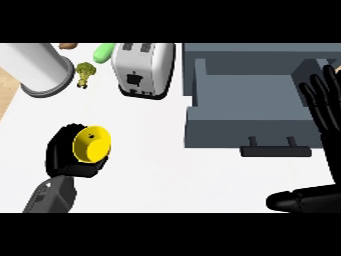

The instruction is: Pick up the cup, place it into the drawer and close the drawer

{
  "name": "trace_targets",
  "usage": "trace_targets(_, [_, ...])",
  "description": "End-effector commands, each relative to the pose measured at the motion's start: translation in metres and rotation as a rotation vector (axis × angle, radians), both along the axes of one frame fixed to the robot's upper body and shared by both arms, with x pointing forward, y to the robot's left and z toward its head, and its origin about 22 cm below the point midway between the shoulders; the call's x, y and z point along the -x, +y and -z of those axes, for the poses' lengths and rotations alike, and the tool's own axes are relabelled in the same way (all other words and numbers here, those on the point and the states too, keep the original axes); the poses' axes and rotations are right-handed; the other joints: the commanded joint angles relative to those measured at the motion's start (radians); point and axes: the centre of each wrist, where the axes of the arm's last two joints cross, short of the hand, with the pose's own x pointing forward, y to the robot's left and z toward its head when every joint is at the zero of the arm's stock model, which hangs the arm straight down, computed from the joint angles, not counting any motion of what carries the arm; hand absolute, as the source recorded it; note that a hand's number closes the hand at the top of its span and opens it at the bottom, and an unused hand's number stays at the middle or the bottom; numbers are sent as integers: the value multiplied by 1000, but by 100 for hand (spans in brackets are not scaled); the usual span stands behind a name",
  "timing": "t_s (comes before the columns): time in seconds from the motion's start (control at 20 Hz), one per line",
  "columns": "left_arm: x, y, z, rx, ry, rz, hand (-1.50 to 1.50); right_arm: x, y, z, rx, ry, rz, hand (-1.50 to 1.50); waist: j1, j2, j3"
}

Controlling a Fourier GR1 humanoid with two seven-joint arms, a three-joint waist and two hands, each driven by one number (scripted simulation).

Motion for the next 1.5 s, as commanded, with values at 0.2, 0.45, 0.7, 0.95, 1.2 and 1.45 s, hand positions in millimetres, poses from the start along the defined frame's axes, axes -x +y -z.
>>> trace_targets(0.2, [-22,-34,-66,-45,-112,181,150,6,-10,-4,5,18,11,-150,9,-6,2])
trace_targets(0.45, [-41,-55,-131,-3,-150,229,150,-3,-1,-4,-6,4,9,-150,8,-3,1])
trace_targets(0.7, [-42,-104,-161,9,-153,238,150,-2,4,12,-8,-1,19,-150,-1,0,0])
trace_targets(0.95, [-53,-134,-210,-26,-177,223,150,8,5,-3,-10,-15,10,-150,-7,0,0])
trace_targets(1.2, [-81,-153,-260,-66,-190,241,150,-9,-29,-2,5,-17,28,-150,-11,2,1])
trace_targets(1.45, [-106,-172,-279,-132,-166,221,150,-5,-8,17,-8,5,9,-150,-12,3,0])
